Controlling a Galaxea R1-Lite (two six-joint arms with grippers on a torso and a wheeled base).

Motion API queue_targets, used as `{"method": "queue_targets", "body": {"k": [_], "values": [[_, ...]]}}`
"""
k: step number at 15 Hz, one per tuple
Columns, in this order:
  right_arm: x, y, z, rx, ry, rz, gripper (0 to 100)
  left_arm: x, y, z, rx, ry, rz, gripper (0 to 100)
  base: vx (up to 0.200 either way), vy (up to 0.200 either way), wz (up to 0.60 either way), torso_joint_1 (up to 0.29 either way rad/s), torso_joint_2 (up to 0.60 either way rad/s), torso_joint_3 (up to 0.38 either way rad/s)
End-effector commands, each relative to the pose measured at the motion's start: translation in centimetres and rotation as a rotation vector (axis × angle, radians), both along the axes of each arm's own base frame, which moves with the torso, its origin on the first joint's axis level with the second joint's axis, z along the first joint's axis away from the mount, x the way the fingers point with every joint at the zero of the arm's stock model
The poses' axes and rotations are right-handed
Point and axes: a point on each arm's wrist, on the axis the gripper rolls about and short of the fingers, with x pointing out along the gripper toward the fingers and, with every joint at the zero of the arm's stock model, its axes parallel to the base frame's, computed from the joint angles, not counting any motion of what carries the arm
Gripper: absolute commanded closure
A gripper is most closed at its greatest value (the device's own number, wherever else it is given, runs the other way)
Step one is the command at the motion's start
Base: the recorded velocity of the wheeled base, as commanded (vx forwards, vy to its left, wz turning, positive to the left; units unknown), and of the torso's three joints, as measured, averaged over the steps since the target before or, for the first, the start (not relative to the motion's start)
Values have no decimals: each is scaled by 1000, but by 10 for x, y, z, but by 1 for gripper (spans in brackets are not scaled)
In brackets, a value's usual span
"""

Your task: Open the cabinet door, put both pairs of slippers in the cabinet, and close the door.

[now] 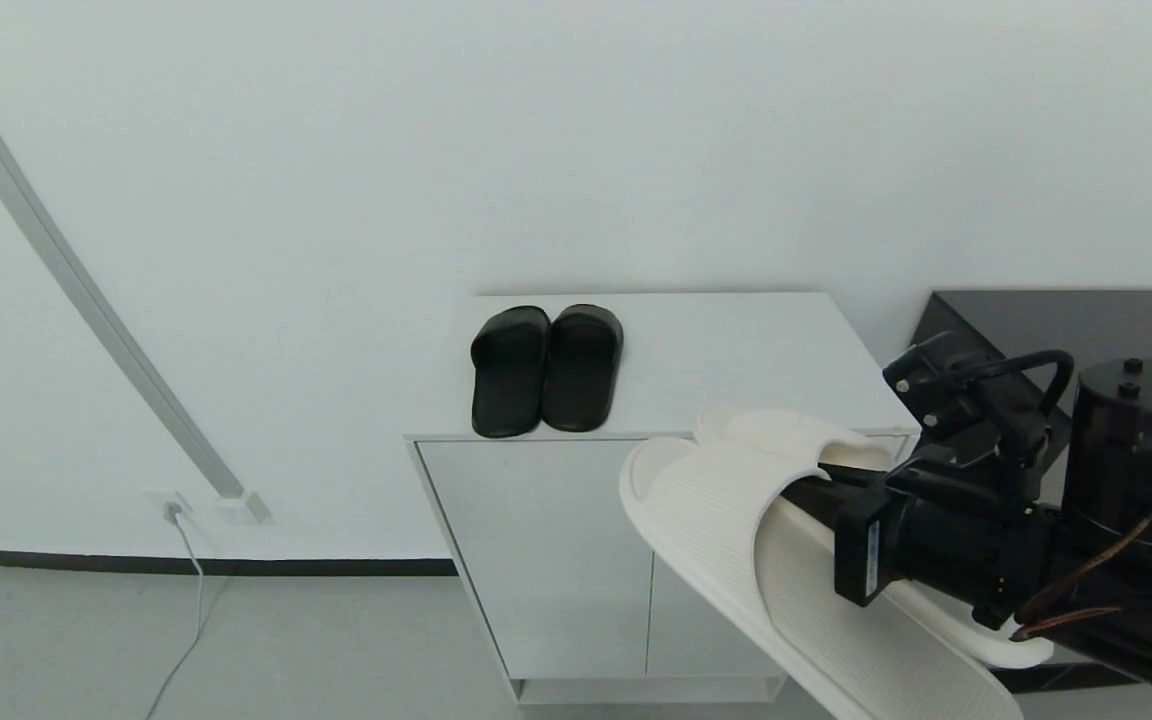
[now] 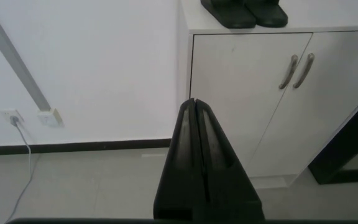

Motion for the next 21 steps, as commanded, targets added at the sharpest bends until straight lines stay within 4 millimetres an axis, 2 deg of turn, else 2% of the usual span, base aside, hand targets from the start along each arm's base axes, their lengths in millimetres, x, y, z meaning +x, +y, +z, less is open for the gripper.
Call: {"method": "queue_targets", "body": {"k": [1, 10, 18, 19, 21], "values": [[1, 1, -2, -4, 4, 1, 100, 0, 0, 0, 0, 0, -2, 100, 0, 0, 0, 0, 0, 0], [0, 0, -4, -10, 9, 2, 100, 0, 0, 0, 1, 0, -2, 100, 0, 0, 0, 0, 0, 0], [-1, 0, -3, -9, 8, 4, 100, 0, 0, 0, 3, 0, 0, 100, 0, 0, 0, -154, 365, 198], [-1, 0, -4, -10, 9, 4, 100, 0, 0, 0, 3, 0, 0, 0, 0, 0, 0, -203, 476, 271], [-1, 0, -4, -11, 10, 4, 100, 0, 0, 0, 0, 0, 0, 0, 0, 0, 0, -227, 532, 300]]}}
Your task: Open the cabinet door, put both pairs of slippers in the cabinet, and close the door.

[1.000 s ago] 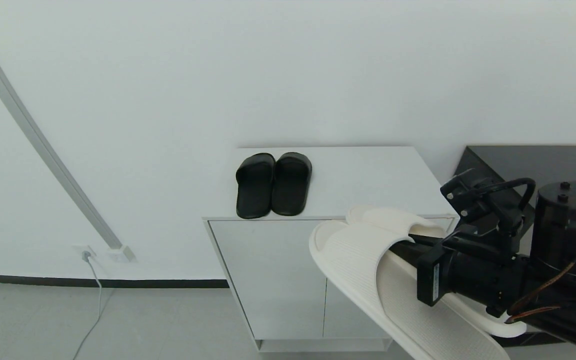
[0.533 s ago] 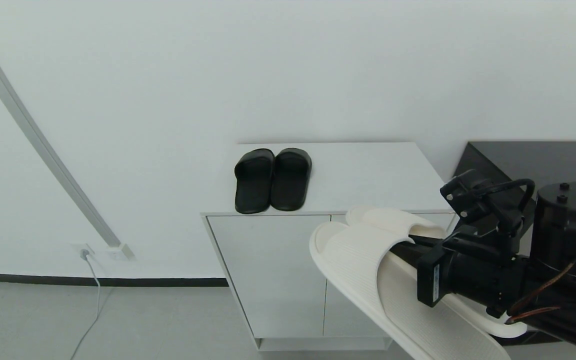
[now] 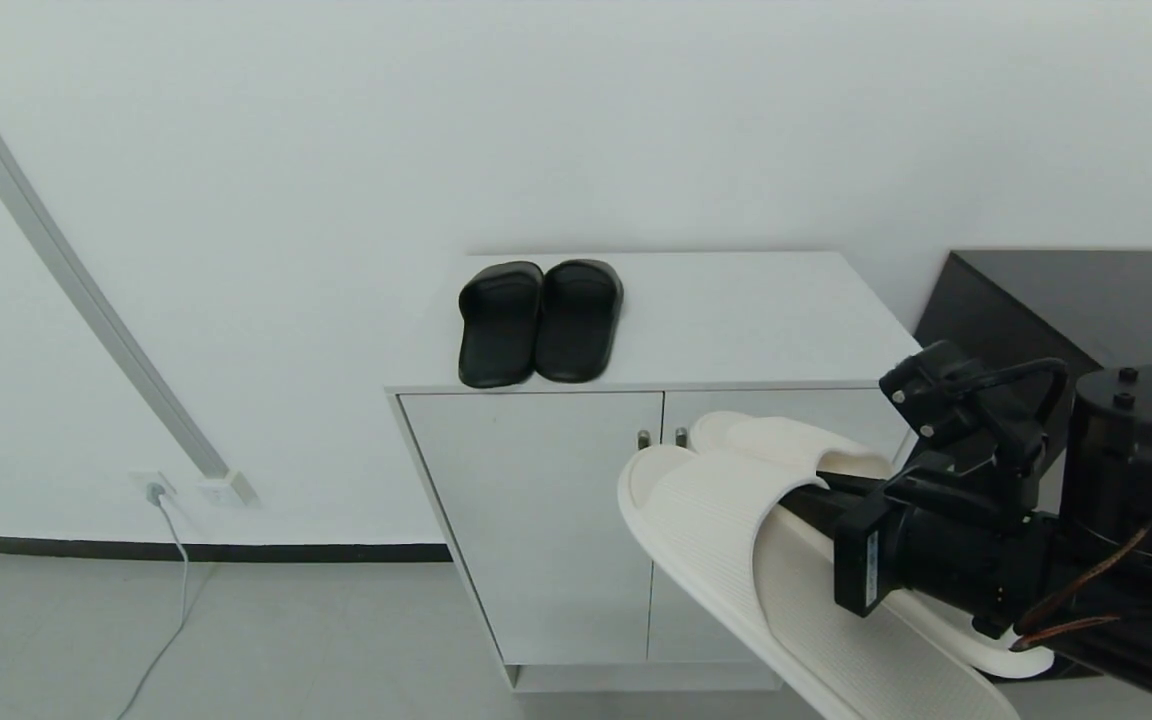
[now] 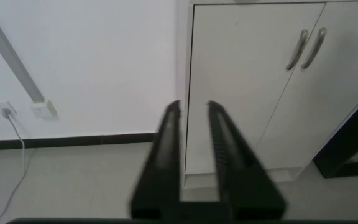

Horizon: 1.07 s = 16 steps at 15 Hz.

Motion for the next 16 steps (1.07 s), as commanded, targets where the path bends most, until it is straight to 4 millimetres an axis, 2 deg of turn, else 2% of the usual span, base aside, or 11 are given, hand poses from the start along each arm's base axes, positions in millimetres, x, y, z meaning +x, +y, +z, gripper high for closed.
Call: {"method": "queue_targets", "body": {"k": [1, 16], "values": [[-1, -1, -1, -3, 3, 0, 100, 0, 0, 0, 1, 1, 1, 0, 0, 0, 0, -237, 554, 320], [-3, -2, -5, -22, 3, 12, 100, 0, 0, 0, 1, 1, 0, 0, 0, 0, 0, -194, 516, 318]]}}
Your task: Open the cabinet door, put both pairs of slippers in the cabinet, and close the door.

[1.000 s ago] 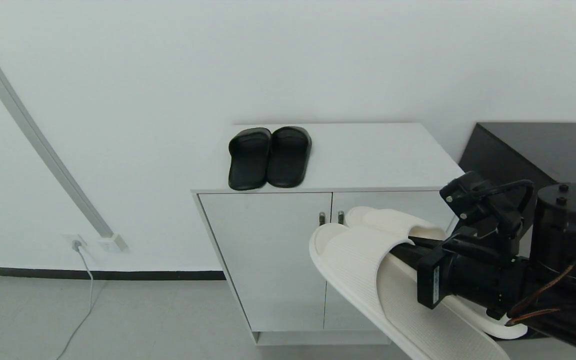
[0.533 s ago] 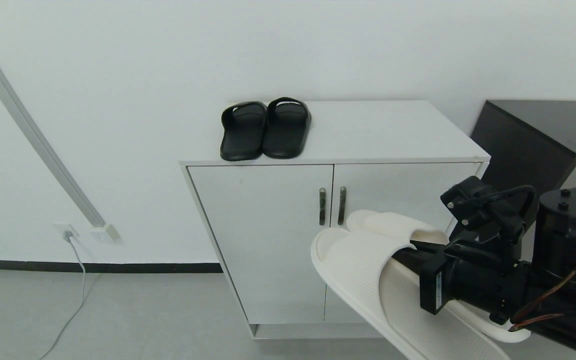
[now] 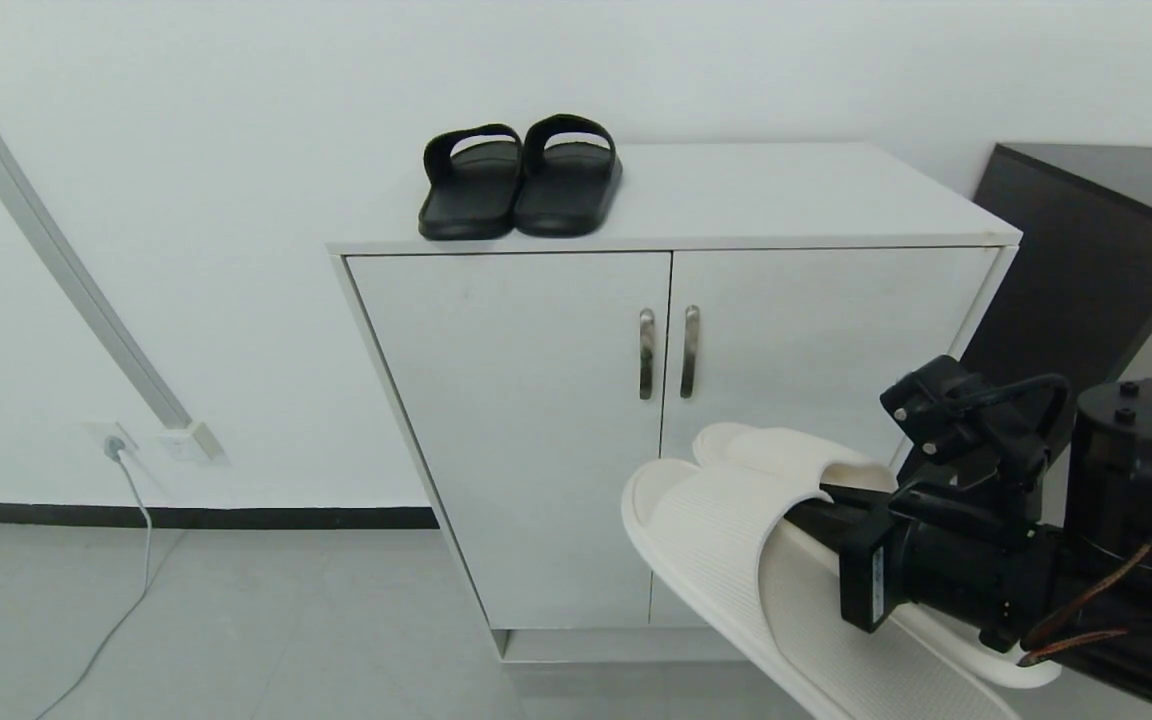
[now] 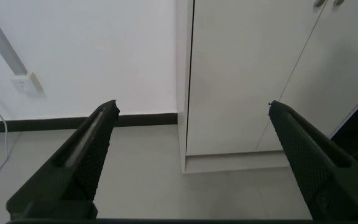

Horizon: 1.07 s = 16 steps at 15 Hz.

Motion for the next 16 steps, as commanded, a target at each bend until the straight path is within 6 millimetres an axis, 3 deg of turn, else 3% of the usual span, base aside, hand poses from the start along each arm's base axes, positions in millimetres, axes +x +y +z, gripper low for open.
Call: {"method": "queue_targets", "body": {"k": [1, 11, 16], "values": [[0, 0, 0, -1, 0, 0, 100, 0, 0, 0, 0, 0, -1, 0, 0, 0, 0, -139, 471, 330], [-1, -1, -2, -8, 5, -1, 100, 0, 0, 0, 0, 0, -1, 0, 0, 0, 0, -81, 449, 369], [-1, -2, -4, -11, 8, 0, 100, 0, 0, 0, 10, 0, -1, 0, 0, 0, 0, -3, 113, 108]]}}
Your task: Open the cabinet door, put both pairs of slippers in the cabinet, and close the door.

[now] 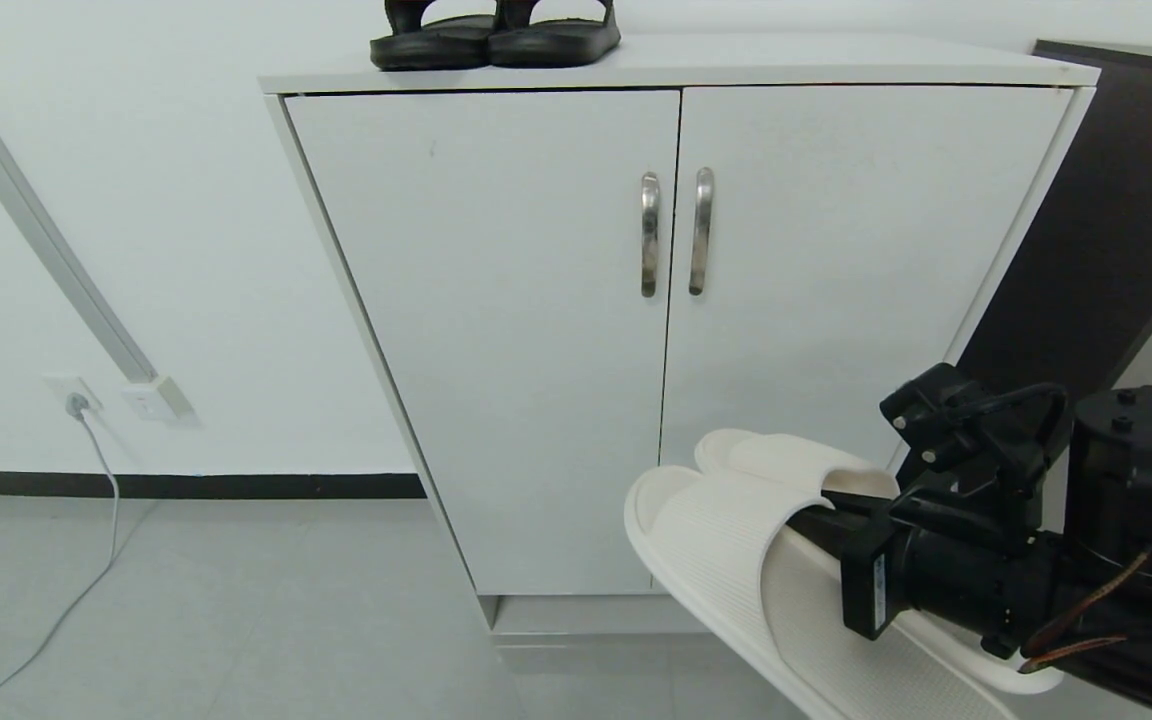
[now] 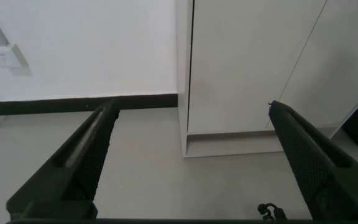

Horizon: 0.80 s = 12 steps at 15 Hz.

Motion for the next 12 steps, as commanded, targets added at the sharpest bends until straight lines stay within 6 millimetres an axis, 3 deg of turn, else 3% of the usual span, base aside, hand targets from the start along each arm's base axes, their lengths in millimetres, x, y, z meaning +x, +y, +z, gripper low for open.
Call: {"method": "queue_targets", "body": {"k": [1, 4, 6, 8, 12], "values": [[0, 0, 0, 0, 1, -1, 100, 0, 0, 0, 4, 0, 0, 0, 0, 0, 0, 0, 0, 0], [0, 0, -1, -1, 2, 0, 100, 3, 0, 6, 50, 34, -9, 0, 0, 0, 0, 0, 0, 0], [0, 0, -1, -2, 1, 1, 100, 5, 0, 68, -80, -23, -29, 0, 0, 0, 0, 0, 0, 0], [0, 0, 0, -2, -1, 1, 100, 29, -3, 101, -111, 65, -115, 0, 0, 0, 0, 0, 0, 0], [-2, -2, 1, -10, -13, 4, 100, 83, -10, 128, -119, 95, -405, 0, 0, 0, 0, 0, 0, 0]]}}
